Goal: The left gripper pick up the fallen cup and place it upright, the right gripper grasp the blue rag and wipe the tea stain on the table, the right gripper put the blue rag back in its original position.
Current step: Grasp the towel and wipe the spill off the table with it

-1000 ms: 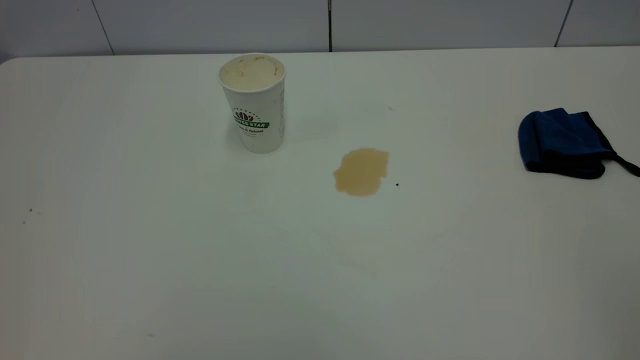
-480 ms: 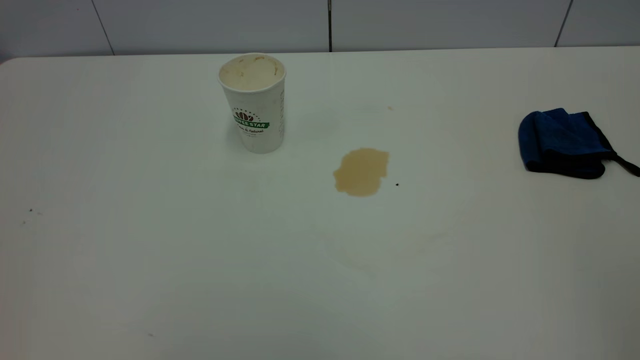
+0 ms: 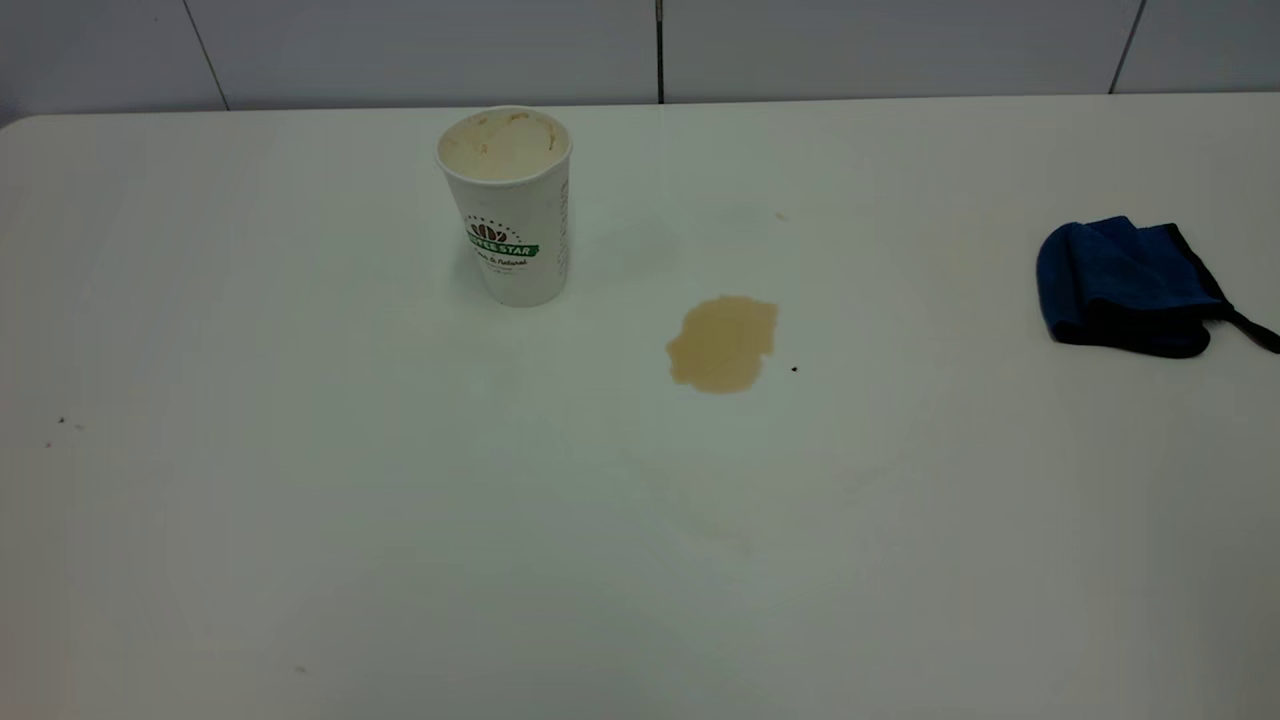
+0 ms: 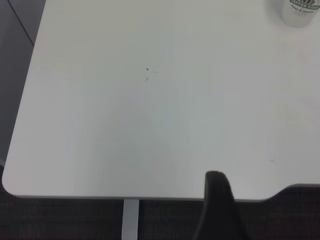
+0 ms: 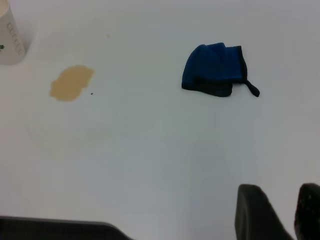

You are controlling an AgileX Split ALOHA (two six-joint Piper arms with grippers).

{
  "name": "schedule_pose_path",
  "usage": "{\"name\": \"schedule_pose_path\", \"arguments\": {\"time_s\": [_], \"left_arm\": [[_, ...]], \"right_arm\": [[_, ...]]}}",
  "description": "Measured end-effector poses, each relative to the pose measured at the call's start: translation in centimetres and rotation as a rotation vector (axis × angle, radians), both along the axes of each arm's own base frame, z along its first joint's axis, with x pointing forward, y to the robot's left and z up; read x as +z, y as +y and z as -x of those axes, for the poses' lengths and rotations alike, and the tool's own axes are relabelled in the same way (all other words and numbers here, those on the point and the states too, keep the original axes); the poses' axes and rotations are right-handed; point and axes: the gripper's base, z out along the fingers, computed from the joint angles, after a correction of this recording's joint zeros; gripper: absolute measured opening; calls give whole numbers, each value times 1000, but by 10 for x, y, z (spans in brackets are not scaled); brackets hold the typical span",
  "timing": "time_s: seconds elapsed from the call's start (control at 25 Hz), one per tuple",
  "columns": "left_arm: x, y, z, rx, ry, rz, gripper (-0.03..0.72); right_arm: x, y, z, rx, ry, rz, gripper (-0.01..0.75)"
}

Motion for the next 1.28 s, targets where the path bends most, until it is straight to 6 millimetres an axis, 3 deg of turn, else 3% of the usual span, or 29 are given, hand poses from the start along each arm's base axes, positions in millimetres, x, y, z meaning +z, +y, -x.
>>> {"name": "schedule_pose_path", "arguments": {"time_s": [0.36,0.44,0.56,0.64,0.76,0.8,0.96,1.08,1.28], "left_arm": [[0,0,0,-1,0,0,538],[0,0,0,-1,0,0,538],[0,0,0,-1,0,0,538],[0,0,0,-1,0,0,538],[0,0,0,-1,0,0,538],[0,0,0,-1,0,0,538],[0,0,0,-5,0,-5,538],[0,0,0,-5,0,-5,538],[0,0,0,-5,0,-5,538]], "right_arm": [[0,0,0,-28,-1,-53,245],[1,1,-1,-40,-3,-79,281],[14,1,-13,-38,18,-98,397],[26,-1,-31,-34,58,-89,502],[44,-5,-74,-26,155,-71,671],[50,-6,-89,-22,175,-64,696],[58,-10,-157,16,306,-42,727],[52,-13,-205,45,370,-26,727],[18,-19,-273,69,480,-14,727]]}}
